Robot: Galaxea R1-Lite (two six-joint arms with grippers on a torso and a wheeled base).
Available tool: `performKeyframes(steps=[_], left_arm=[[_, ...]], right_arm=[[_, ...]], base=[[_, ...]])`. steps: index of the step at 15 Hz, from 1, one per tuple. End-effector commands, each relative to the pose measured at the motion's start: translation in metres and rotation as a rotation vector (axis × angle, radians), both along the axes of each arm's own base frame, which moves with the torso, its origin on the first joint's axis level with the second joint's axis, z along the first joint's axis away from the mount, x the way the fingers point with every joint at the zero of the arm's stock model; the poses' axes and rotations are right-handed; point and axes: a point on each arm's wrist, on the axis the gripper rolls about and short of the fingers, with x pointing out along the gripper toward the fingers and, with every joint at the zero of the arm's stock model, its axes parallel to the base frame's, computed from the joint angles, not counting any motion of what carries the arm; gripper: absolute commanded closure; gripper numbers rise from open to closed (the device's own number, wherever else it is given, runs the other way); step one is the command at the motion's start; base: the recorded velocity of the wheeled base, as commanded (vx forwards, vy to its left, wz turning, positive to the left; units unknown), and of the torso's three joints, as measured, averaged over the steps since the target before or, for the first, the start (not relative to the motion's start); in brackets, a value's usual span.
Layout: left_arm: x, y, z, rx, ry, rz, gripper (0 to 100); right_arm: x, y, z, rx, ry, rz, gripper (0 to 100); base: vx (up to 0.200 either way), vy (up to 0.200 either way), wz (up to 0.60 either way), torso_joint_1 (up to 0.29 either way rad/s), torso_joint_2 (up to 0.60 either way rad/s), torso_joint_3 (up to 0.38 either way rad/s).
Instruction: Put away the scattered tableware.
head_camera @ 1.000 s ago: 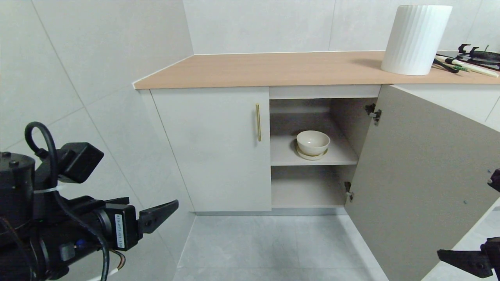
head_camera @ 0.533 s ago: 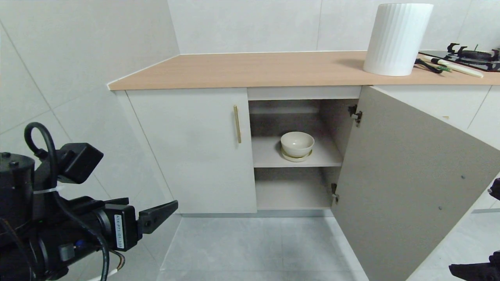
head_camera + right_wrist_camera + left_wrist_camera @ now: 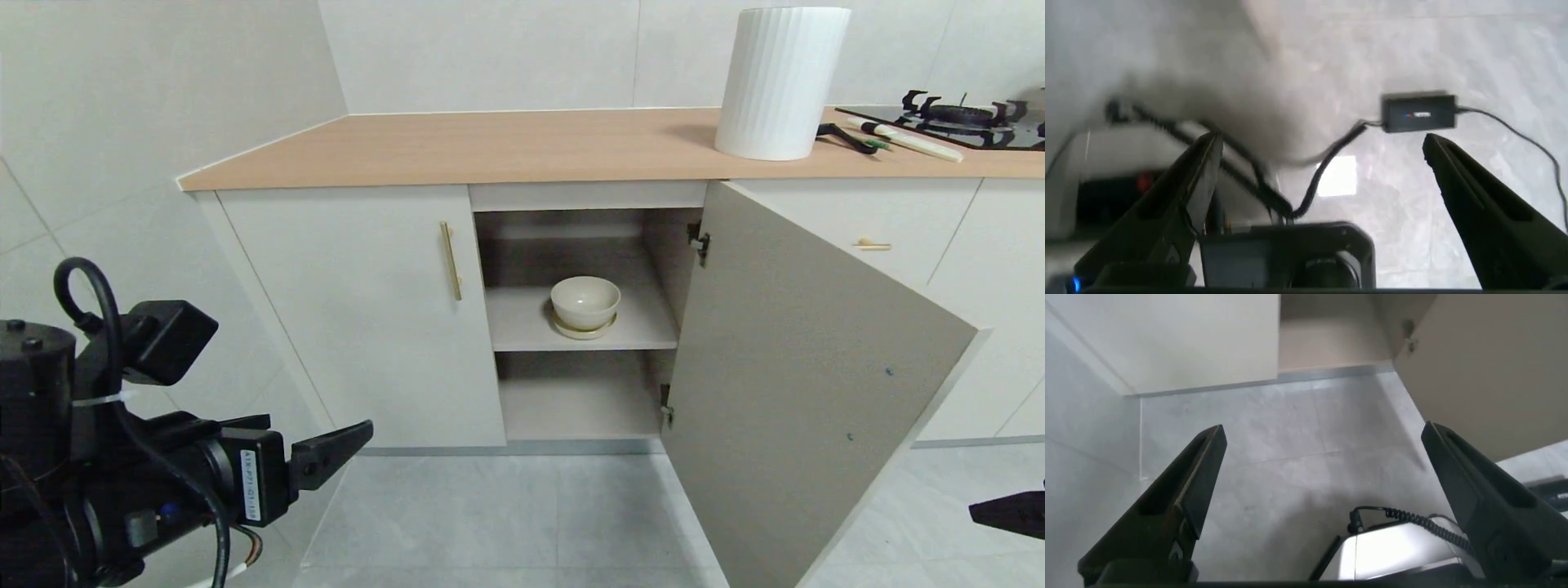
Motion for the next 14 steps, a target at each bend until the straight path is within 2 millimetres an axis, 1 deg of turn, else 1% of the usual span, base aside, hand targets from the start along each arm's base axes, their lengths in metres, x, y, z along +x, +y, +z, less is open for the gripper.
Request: performKeyframes(steps=[1,4,8,9,12,14], left_arm=[[0.0,0.0,0.0,-0.001,0.001,-0.001,0],[0.0,0.0,-0.001,0.0,0.002,-0.001,0],[0.0,0.0,-0.001,0.001,0.004,-0.001,0],[0.0,0.0,-0.001,0.001,0.004,-0.001,0],[0.0,0.0,-0.001,0.001,0.004,-0.001,0],[0.0,0.0,-0.001,0.001,0.004,-0.001,0]], right_arm=[[0.019,-0.017,0.005,-0.004,-0.011,-0.138,0],[0.049,-0.032,0.001,0.016,-0.093,-0.246,0],[0.086,-0.034,-0.013,0.108,-0.164,-0.359,0],[0.091,-0.034,-0.014,0.121,-0.176,-0.372,0],[0.097,-0.033,-0.02,0.136,-0.179,-0.381,0],[0.098,-0.025,-0.022,0.146,-0.169,-0.352,0]], base=[[0.0,0.0,0.0,0.0,0.0,0.0],[0.0,0.0,0.0,0.0,0.0,0.0],[0.0,0.0,0.0,0.0,0.0,0.0],[0.0,0.0,0.0,0.0,0.0,0.0],[0.0,0.0,0.0,0.0,0.0,0.0],[0.0,0.0,0.0,0.0,0.0,0.0]])
